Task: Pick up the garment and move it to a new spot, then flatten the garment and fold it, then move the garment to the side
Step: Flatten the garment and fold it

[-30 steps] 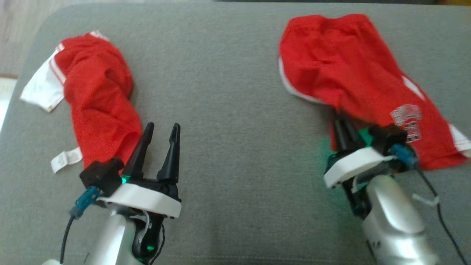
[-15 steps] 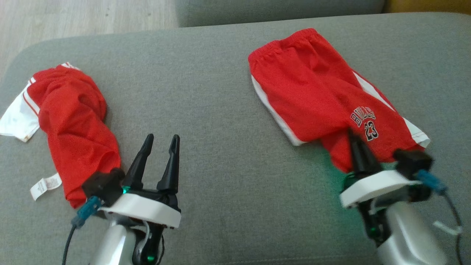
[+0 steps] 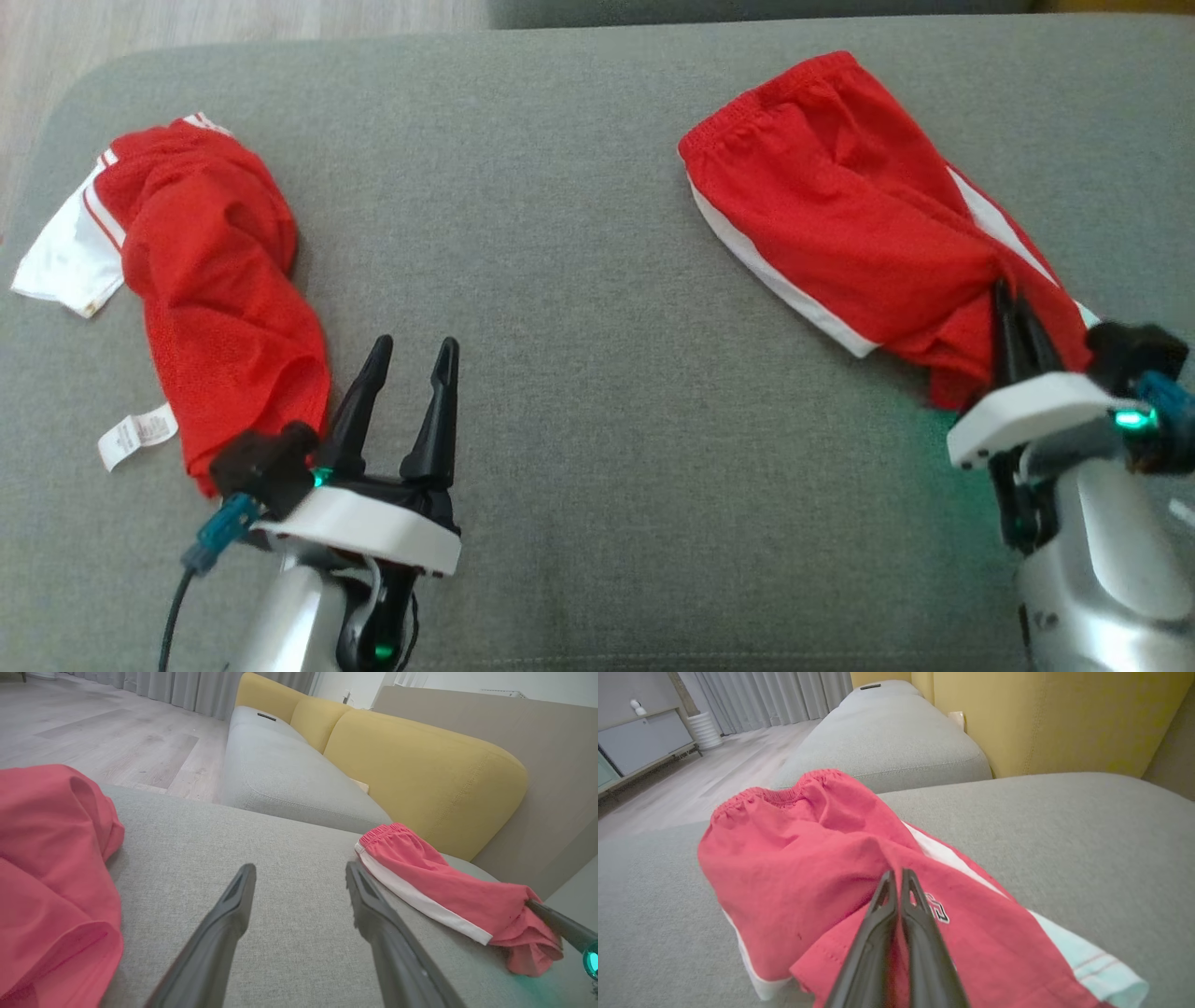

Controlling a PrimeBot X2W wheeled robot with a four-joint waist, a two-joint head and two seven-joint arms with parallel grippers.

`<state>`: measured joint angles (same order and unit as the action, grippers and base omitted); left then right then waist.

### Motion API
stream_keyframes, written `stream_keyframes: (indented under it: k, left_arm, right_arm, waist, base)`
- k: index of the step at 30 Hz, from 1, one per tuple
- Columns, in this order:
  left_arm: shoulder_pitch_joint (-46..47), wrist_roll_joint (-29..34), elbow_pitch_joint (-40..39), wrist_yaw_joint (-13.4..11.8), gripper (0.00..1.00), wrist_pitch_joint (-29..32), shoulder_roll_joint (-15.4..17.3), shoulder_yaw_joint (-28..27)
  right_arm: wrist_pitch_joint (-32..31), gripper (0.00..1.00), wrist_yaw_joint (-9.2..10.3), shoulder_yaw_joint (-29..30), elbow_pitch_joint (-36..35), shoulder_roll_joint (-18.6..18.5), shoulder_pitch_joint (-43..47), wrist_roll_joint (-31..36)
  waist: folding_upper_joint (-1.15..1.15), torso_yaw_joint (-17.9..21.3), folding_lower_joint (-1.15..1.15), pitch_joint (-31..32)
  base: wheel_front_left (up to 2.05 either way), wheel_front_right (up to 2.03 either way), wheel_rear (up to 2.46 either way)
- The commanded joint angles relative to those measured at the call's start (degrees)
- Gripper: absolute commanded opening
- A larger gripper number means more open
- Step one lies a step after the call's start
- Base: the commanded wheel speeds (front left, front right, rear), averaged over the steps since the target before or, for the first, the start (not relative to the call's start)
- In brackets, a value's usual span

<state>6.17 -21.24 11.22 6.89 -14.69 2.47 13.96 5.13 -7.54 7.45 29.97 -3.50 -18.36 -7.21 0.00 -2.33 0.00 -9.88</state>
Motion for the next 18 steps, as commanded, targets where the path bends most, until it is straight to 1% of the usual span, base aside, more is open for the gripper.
stream_keyframes:
  k: [1, 7, 11, 12, 13, 15, 18]
  left_arm:
    - [2.6, 0.6, -1.8, 0.1, 1.00, -0.3, 0.4, -1.9]
    - [3.0, 0.5, -1.8, 0.2, 1.00, -0.3, 0.4, -1.8]
    - [3.4, 0.3, -1.7, 0.3, 1.00, -0.3, 0.4, -1.3]
    - [3.5, 0.2, -1.7, 0.3, 1.00, -0.3, 0.4, -1.1]
    - [3.6, 0.0, -1.7, 0.3, 1.00, -0.3, 0.4, -1.0]
    - [3.8, -0.2, -1.8, 0.3, 1.00, -0.3, 0.4, -0.7]
    - [3.9, -0.4, -1.8, 0.3, 1.00, -0.3, 0.4, -0.7]
  right_arm:
    - [1.3, 0.00, 0.05, -1.0, -1.2, -0.4, -3.5, 2.2]
    - [2.6, 0.00, 0.05, -0.5, 0.0, -1.7, -9.6, 7.9]
    - [2.3, 0.00, 0.05, 1.1, 3.2, -3.3, -13.5, 11.4]
    - [2.3, 0.33, 0.05, 1.7, 4.3, -3.8, -14.3, 12.6]
    - [2.4, 1.00, 0.05, 2.4, 5.5, -4.2, -15.2, 13.8]
    - [2.9, 1.00, 0.05, 4.1, 7.7, -4.9, -16.6, 16.6]
    - [3.8, 1.00, 0.05, 6.8, 10.3, -4.7, -18.0, 20.9]
  waist:
    - [0.00, -0.3, 0.00, -0.4]
    - [0.00, -0.7, 0.00, -0.8]
    - [0.00, -1.4, 0.00, -0.9]
    - [0.00, -1.6, 0.00, -1.0]
    - [0.00, -1.8, 0.00, -1.0]
    - [0.00, -2.3, 0.00, -1.2]
    - [0.00, -2.6, 0.00, -1.2]
  base:
    - [0.00, 0.00, 0.00]
    - [0.00, 0.00, 0.00]
    - [0.00, 0.00, 0.00]
    - [0.00, 0.00, 0.00]
    - [0.00, 0.00, 0.00]
    - [0.00, 0.00, 0.00]
    - [0.00, 0.00, 0.00]
